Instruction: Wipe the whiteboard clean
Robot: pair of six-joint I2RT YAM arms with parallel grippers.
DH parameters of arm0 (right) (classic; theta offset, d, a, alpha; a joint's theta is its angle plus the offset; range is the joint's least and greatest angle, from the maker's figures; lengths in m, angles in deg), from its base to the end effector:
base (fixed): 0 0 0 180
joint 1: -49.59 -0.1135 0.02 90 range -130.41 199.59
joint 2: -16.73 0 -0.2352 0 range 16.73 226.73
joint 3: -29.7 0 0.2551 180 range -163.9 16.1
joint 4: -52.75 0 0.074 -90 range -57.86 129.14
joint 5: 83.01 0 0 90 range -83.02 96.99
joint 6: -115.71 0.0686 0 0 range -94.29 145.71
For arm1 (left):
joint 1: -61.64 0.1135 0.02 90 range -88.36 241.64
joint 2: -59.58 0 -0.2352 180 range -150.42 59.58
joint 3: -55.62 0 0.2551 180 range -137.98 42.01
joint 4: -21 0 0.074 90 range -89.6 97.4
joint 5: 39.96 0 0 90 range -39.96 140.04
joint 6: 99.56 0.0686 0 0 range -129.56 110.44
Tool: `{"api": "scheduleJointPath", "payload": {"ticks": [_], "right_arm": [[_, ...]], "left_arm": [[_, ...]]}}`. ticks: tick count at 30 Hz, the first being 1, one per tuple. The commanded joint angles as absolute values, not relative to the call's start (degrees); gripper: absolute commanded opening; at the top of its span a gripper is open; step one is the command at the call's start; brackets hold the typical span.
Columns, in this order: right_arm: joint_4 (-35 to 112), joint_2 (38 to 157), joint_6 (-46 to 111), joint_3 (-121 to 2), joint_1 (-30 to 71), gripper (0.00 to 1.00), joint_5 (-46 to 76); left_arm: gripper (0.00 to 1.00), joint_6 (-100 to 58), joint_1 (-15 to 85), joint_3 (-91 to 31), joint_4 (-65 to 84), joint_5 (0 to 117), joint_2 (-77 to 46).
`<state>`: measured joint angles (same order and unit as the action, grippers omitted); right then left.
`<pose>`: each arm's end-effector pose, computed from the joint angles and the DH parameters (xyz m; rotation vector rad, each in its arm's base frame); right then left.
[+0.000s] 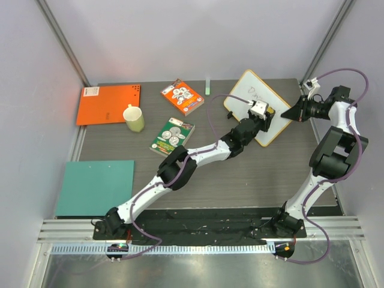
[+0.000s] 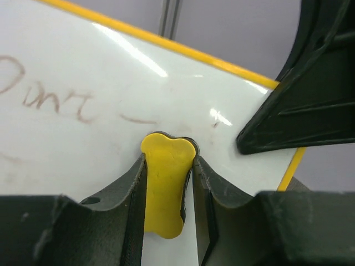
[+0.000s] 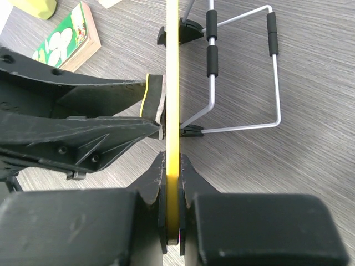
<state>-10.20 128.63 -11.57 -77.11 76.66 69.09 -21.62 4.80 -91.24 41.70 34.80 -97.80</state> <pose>0.3851 -0.1287 0.2107 -0.4353 2.0895 0.8613 0.3574 -0.5141 0.1822 0.3333 1.4097 -0.8096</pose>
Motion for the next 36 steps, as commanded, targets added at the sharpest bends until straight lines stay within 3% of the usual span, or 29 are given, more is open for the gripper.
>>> {"api": "scheduleJointPath", "payload": {"ticks": [1, 4, 13, 21, 29, 36], "right_arm": [[-17.5, 130.9, -17.0, -73.5, 72.6, 0.01, 61.8], [-17.5, 130.6, -17.1, -73.2, 72.5, 0.01, 61.7], [-17.5, 130.1, -17.5, -72.8, 72.2, 0.01, 60.6], [-17.5, 130.4, -17.1, -73.1, 72.1, 0.01, 60.9], [-17.8, 129.8, -17.4, -72.4, 72.0, 0.01, 60.6], [-18.1, 129.4, -18.2, -71.4, 72.0, 0.01, 59.9]], "left_arm": [[0.00, -25.1, 6.4, -82.8, 35.6, 29.2, -93.0], [0.00, -23.8, 6.6, -81.5, 35.3, 28.0, -92.5], [0.00, -18.1, 2.2, -100.4, 33.8, 35.5, -99.1], [0.00, -19.7, 2.3, -102.9, 34.4, 34.1, -101.6], [0.00, -23.5, 8.7, -99.3, 32.9, 26.0, -101.7], [0.00, -24.3, 14.3, -104.1, 34.6, 24.7, -105.3]]}}
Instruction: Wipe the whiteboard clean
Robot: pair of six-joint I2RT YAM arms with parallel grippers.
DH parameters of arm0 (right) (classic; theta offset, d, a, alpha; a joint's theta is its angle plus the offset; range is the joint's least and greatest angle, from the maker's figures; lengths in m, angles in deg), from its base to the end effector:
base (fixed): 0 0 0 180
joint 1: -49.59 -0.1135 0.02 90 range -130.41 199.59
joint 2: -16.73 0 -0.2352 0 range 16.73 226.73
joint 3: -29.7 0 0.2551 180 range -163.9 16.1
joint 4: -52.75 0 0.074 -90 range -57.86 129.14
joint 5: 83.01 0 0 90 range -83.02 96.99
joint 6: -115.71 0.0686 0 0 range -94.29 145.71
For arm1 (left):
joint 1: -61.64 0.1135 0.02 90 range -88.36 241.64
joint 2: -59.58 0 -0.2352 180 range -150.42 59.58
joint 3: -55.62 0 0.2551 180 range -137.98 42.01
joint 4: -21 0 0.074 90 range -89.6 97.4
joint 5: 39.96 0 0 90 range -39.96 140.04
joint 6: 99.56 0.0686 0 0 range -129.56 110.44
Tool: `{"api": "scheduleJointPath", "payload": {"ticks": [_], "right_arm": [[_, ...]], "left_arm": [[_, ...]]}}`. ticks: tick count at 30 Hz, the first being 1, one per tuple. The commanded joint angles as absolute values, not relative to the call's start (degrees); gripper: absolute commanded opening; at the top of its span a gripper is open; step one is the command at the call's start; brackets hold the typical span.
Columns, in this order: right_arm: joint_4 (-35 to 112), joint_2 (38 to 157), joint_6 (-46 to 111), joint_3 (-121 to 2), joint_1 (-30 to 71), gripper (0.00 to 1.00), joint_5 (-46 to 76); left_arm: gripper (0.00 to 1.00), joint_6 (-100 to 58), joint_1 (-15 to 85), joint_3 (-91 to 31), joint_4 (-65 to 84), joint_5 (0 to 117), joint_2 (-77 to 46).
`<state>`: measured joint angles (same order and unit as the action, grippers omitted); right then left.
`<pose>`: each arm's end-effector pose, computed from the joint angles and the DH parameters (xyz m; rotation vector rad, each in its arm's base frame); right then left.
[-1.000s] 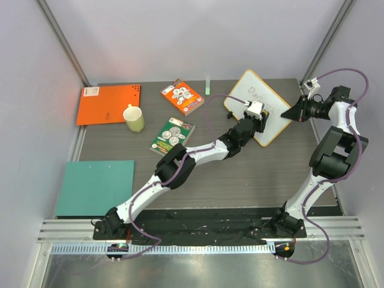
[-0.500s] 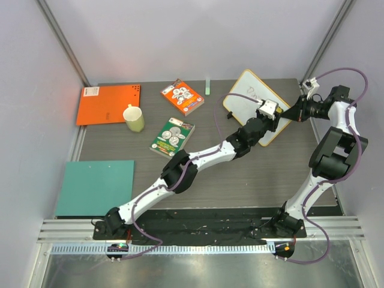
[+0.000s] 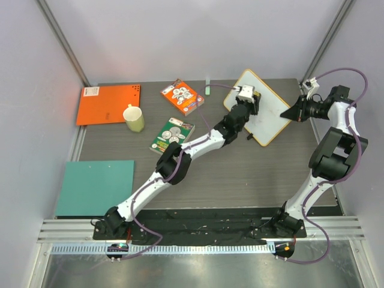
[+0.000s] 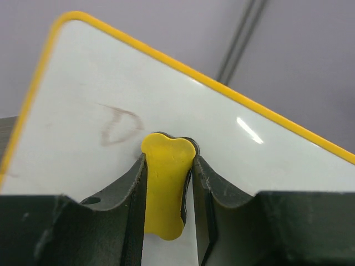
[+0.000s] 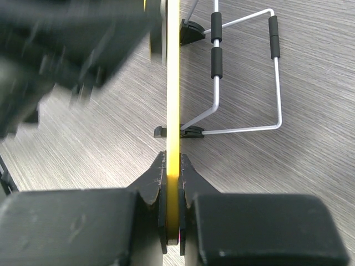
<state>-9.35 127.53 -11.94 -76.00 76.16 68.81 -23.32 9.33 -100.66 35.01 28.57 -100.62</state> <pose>0.3838 -0.1243 0.2126 -0.4587 2.0820 0.8465 0.4060 -0.4844 0.1999 0.1639 1.4336 -0.6921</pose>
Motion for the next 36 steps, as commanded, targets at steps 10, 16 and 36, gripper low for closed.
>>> {"api": "scheduleJointPath", "payload": {"ticks": [10, 16, 36], "right_arm": [[-18.4, 129.6, -18.1, -71.9, 72.0, 0.01, 59.7], [-18.6, 129.5, -18.1, -71.8, 72.0, 0.01, 59.8], [-20.2, 131.3, -18.9, -73.7, 71.4, 0.01, 58.4]], "left_arm": [[0.00, -24.9, 10.3, -102.0, 43.3, 35.8, -105.6], [0.00, -24.0, 4.6, -98.7, 46.8, 40.8, -102.9], [0.00, -33.8, 18.3, -109.1, 45.4, 26.4, -110.7]]}}
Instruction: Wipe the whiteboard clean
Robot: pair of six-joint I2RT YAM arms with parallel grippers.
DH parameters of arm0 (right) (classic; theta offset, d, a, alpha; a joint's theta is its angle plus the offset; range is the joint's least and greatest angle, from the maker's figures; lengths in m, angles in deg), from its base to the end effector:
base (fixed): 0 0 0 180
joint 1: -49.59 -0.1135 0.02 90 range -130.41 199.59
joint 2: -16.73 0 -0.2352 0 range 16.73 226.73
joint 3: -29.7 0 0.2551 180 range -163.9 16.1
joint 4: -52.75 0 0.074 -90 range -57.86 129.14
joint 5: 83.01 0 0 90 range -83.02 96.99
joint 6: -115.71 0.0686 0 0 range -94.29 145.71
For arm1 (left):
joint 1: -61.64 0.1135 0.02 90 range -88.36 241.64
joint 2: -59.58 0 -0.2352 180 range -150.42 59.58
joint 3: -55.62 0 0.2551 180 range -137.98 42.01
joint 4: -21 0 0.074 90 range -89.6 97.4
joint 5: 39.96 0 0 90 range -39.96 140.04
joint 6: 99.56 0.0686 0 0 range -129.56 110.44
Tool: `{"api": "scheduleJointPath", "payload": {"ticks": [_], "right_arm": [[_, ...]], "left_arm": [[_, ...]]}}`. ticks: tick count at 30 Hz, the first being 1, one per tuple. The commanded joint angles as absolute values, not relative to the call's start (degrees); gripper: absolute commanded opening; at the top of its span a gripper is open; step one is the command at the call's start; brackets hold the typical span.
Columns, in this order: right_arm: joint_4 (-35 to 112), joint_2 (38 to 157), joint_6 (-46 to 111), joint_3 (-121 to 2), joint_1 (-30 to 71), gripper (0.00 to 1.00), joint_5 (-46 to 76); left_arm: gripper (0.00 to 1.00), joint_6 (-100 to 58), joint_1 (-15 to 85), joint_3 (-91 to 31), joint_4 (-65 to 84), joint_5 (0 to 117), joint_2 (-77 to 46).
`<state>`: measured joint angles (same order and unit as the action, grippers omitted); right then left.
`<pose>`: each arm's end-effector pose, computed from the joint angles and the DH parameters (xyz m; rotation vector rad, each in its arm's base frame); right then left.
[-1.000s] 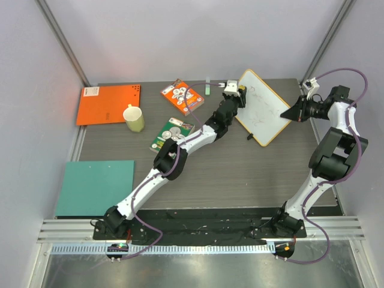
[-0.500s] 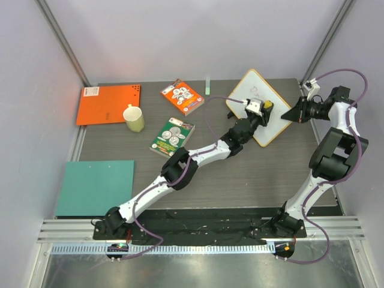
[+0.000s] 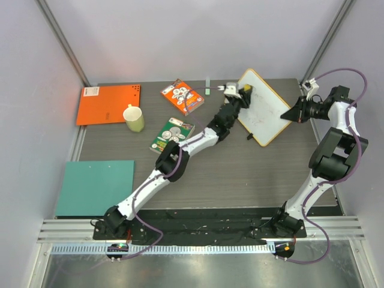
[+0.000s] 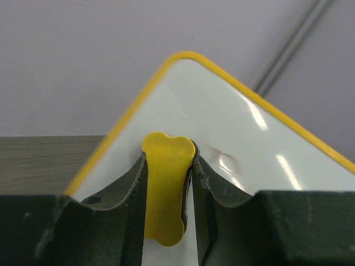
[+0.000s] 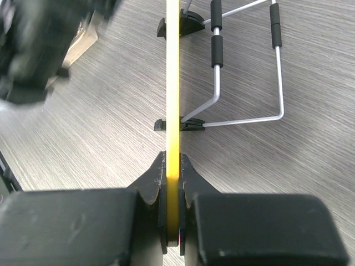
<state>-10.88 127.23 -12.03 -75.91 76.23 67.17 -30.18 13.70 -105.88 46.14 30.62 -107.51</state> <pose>0.3808 -0.1244 0.2115 -0.4435 2.1187 0.8377 0.4416 -0.4553 0.1876 0.0008 1.2930 -0.8247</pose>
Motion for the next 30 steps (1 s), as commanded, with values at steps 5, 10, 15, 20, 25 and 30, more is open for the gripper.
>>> {"api": "scheduleJointPath", "payload": {"ticks": [5, 10, 15, 20, 25, 30], "right_arm": [[-26.2, 134.0, -20.8, -78.4, 71.3, 0.01, 58.0], [-28.3, 136.4, -18.8, -83.0, 69.6, 0.01, 52.5], [-31.2, 138.5, -18.5, -85.8, 67.4, 0.01, 48.7], [-32.4, 138.7, -18.9, -86.0, 65.8, 0.01, 48.2], [-34.1, 139.0, -19.8, -86.3, 64.6, 0.01, 48.0], [-34.4, 139.1, -20.2, -86.1, 64.4, 0.01, 47.7]], "left_arm": [[0.00, -34.8, 20.0, -108.7, 46.0, 28.9, -110.8], [0.00, -29.3, 17.9, -96.2, 51.4, 35.2, -103.7], [0.00, -21.4, 14.2, -85.7, 57.4, 37.3, -98.0], [0.00, -18.5, 13.2, -68.2, 61.1, 35.9, -86.3], [0.00, -21.2, 13.0, -59.8, 56.6, 40.5, -78.5], [0.00, -22.9, 12.9, -53.5, 47.9, 40.0, -72.2]]}}
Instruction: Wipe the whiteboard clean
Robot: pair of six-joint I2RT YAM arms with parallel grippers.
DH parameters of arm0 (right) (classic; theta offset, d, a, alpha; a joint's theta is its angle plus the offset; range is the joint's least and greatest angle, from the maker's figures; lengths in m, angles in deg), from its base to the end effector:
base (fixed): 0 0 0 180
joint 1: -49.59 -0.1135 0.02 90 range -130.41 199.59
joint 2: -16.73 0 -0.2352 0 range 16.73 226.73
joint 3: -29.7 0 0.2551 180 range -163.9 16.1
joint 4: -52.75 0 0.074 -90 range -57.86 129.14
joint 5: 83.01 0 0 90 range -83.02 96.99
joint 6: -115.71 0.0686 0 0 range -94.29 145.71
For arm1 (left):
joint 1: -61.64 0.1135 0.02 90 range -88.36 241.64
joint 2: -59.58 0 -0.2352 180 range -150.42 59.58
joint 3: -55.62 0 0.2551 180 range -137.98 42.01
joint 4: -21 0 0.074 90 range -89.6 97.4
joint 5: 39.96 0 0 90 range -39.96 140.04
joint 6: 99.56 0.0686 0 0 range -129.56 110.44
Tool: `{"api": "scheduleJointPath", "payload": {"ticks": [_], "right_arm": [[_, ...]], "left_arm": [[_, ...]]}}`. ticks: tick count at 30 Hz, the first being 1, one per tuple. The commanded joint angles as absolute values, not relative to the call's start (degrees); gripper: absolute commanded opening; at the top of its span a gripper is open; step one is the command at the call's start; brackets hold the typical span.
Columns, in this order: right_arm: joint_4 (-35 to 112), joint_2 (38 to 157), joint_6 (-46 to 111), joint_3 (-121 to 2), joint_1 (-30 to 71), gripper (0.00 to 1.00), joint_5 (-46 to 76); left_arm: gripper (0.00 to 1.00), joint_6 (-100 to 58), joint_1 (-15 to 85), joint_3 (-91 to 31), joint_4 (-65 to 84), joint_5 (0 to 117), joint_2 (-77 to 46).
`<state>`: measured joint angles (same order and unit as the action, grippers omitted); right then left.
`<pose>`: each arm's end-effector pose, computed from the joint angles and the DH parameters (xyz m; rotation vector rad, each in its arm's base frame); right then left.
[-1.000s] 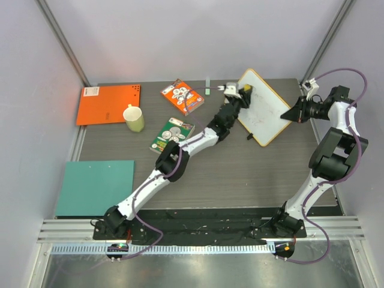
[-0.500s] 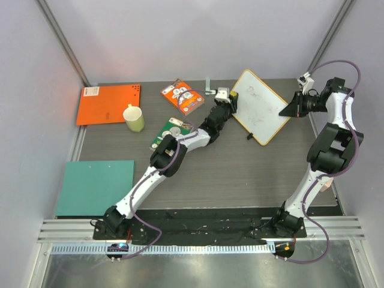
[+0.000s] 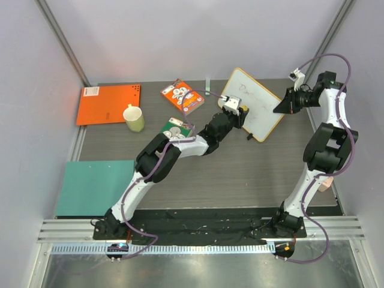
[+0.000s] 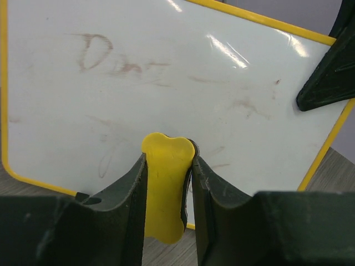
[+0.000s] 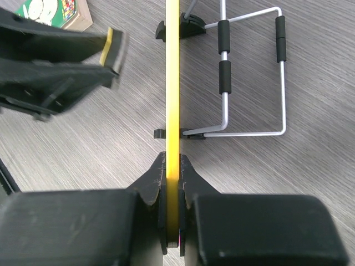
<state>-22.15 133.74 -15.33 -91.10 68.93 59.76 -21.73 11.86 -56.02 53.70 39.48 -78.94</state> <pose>0.4132 -0.0871 0.2306 -0.6171 2.2152 0.7910 0.3741 -0.4229 0.1683 0.3399 1.4764 -0.7393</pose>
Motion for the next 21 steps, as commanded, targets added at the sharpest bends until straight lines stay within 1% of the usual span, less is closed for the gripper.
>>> {"api": "scheduleJointPath", "payload": {"ticks": [1, 3, 4, 5, 7, 8, 11, 13, 14, 16, 17, 18, 20, 21], "right_arm": [[-34.4, 139.2, -20.2, -86.2, 64.4, 0.01, 47.5], [-34.5, 139.3, -20.3, -86.1, 64.4, 0.01, 47.2], [-34.5, 139.4, -20.4, -86.0, 64.4, 0.01, 47.1], [-34.5, 139.5, -20.5, -85.9, 64.4, 0.01, 47.1], [-34.5, 139.5, -20.5, -85.8, 64.4, 0.01, 47.2], [-34.5, 139.5, -20.6, -85.7, 64.4, 0.01, 47.3], [-34.6, 139.3, -20.7, -85.5, 64.4, 0.01, 47.3], [-34.6, 139.2, -20.7, -85.4, 64.4, 0.01, 47.2], [-34.6, 139.2, -20.7, -85.3, 64.4, 0.01, 47.2], [-34.5, 139.1, -20.7, -85.2, 64.4, 0.01, 47.4], [-34.5, 139.1, -20.7, -85.2, 64.4, 0.01, 47.5], [-34.5, 139.1, -20.7, -85.2, 64.4, 0.01, 47.6], [-34.5, 139.2, -20.8, -85.1, 64.4, 0.01, 47.8], [-34.5, 139.3, -20.7, -85.2, 64.4, 0.01, 47.9]], "left_arm": [[0.00, -22.8, 12.9, -54.0, 40.8, 40.2, -71.2], [0.00, -23.0, 12.9, -56.1, 30.2, 40.3, -69.8], [0.00, -23.5, 12.9, -63.3, 17.8, 40.6, -70.2], [0.00, -24.0, 12.9, -66.3, 7.0, 40.9, -70.9], [0.00, -24.2, 12.9, -73.2, -3.7, 42.8, -73.3], [0.00, -24.2, 12.9, -75.0, -12.1, 43.4, -74.2], [0.00, -25.7, 12.9, -78.5, -22.1, 45.6, -76.7], [0.00, -26.3, 12.9, -76.5, -23.3, 46.3, -75.9], [0.00, -27.7, 12.9, -71.6, -22.8, 45.8, -74.7], [0.03, -29.2, 13.0, -67.3, -19.0, 44.9, -72.0], [0.06, -29.8, 13.0, -65.6, -18.7, 44.1, -71.6], [0.12, -30.6, 12.9, -64.0, -19.1, 44.0, -71.4], [0.20, -31.2, 12.9, -63.1, -20.0, 43.1, -71.6], [0.26, -31.2, 12.9, -62.6, -20.5, 42.9, -71.7]]}}
